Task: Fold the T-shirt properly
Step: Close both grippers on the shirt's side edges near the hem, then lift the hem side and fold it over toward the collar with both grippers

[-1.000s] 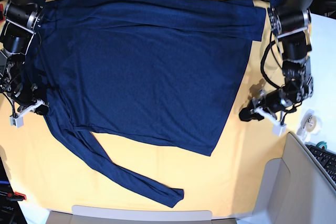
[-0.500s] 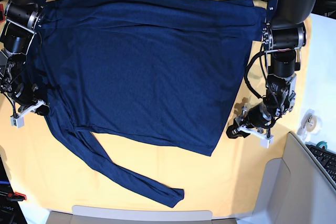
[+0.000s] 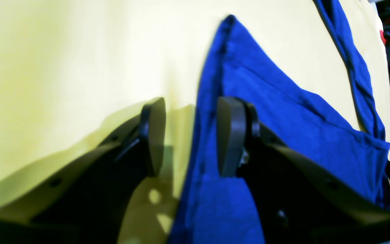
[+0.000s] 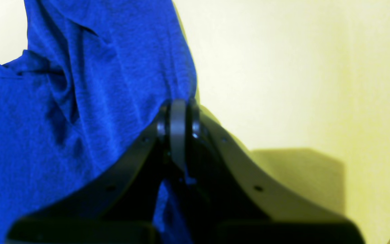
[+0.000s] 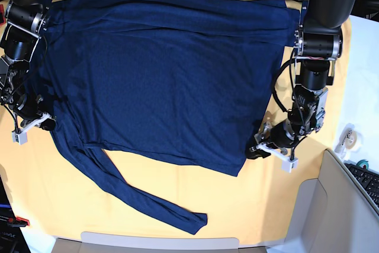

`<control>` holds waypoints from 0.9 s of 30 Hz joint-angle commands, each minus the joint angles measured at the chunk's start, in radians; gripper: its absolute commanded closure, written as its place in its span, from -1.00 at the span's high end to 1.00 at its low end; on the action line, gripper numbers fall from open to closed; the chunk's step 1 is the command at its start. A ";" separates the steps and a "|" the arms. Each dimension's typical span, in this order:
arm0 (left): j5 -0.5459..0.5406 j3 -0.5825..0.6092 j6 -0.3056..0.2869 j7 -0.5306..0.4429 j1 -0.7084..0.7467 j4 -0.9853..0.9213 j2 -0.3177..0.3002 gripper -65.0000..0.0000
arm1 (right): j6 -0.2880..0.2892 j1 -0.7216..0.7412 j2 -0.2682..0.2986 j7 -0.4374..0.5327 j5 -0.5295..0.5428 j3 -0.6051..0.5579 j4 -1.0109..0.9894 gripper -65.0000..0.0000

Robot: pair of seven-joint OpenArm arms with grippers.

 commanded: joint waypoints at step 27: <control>0.016 0.012 0.001 0.059 -0.020 0.006 0.046 -1.00 | 0.019 -0.012 -0.044 -0.091 -0.052 0.002 0.015 -1.00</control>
